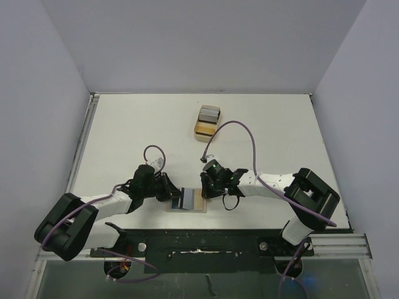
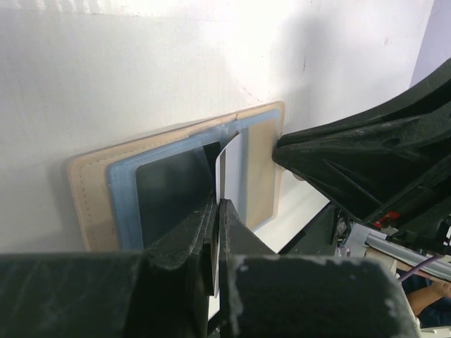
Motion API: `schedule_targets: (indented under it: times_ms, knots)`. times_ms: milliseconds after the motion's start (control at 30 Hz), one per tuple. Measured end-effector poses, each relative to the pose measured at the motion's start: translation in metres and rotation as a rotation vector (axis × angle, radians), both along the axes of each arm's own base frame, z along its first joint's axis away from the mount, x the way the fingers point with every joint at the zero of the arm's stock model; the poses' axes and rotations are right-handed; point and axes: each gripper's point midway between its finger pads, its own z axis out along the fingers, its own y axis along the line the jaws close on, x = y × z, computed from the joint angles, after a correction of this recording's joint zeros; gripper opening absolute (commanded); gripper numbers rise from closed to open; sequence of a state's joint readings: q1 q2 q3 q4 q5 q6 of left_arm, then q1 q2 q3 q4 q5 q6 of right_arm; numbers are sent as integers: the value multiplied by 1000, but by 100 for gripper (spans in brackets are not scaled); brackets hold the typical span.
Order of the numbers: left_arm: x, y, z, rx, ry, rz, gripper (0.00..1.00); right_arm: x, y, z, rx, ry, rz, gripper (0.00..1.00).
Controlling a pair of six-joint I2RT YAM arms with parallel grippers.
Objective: Put the credit cards into the card holder
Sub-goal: Insert the credit card into the card holder.
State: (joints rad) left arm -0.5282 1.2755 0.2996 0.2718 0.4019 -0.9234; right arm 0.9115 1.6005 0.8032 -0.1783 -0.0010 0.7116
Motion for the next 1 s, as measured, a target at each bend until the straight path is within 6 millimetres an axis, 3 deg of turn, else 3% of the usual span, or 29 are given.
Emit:
schedule_targets:
  times_ms: [600, 800, 1000]
  knots:
    - [0, -11, -7, -52, -28, 76, 1, -1, 0, 0, 33, -2, -31, 12]
    - [-1, -11, -9, -34, -27, 95, 28, -1, -1, 1, 37, 0, -40, 23]
    - [3, -8, 3, -4, -50, 117, 38, -9, -11, 10, 21, 10, -53, 35]
